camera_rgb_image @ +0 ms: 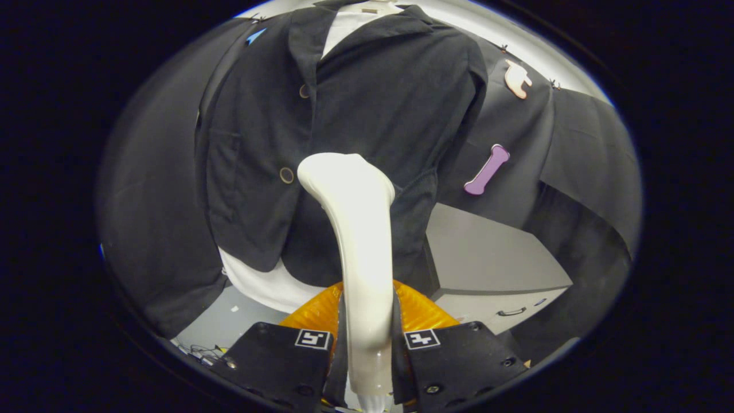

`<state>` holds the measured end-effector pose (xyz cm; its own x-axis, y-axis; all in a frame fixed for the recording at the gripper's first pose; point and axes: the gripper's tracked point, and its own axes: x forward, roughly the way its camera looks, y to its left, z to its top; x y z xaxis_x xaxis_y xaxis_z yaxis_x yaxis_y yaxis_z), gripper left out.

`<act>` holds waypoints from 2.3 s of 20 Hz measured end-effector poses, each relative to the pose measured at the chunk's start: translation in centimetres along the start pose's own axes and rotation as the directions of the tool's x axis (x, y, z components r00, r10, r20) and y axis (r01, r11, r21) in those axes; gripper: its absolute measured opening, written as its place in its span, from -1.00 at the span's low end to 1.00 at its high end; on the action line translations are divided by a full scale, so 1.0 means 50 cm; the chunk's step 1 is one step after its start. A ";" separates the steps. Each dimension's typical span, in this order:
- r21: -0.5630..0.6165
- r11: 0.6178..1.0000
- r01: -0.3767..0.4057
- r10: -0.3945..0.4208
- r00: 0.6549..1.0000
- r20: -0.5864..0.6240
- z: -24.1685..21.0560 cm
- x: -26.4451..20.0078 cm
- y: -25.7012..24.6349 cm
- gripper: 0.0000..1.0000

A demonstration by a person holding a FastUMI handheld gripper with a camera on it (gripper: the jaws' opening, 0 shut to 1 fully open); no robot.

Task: Iron the clothes twice with a garment steamer, once on the left side and once on the right side.

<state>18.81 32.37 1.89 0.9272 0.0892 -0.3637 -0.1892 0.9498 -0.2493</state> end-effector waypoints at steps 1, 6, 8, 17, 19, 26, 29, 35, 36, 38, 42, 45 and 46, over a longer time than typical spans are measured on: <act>0.009 1.000 -0.010 0.010 1.000 -0.020 -0.023 0.006 0.007 -0.32; 0.005 1.000 -0.024 0.024 0.993 -0.112 -0.119 0.039 0.019 -0.33; 0.009 1.000 -0.024 0.025 0.989 -0.147 -0.158 0.049 0.021 -0.33; -0.012 1.000 -0.023 0.019 0.970 -0.241 -0.259 0.090 0.022 -0.33; -0.012 1.000 -0.024 0.020 0.966 -0.258 -0.276 0.093 0.024 -0.33; 0.061 0.996 -0.059 0.067 0.986 -0.151 -0.204 0.042 0.022 -0.33; 0.080 0.993 -0.083 0.088 0.994 -0.061 -0.127 -0.015 0.029 -0.33; 0.077 0.989 -0.123 0.116 0.989 0.096 0.033 -0.119 0.040 -0.33; 0.075 0.989 -0.127 0.117 0.985 0.127 0.067 -0.135 0.045 -0.33; 0.076 0.988 -0.133 0.118 0.977 0.179 0.131 -0.163 0.057 -0.33; 0.069 0.986 -0.149 0.124 0.951 0.283 0.266 -0.194 0.096 -0.33; 0.056 0.987 -0.150 0.119 0.922 0.369 0.371 -0.217 0.117 -0.33; 0.048 0.988 -0.150 0.118 0.909 0.401 0.410 -0.215 0.131 -0.33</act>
<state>14.21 43.80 22.58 0.9495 0.3138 -0.0004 -0.3104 0.9389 -0.1485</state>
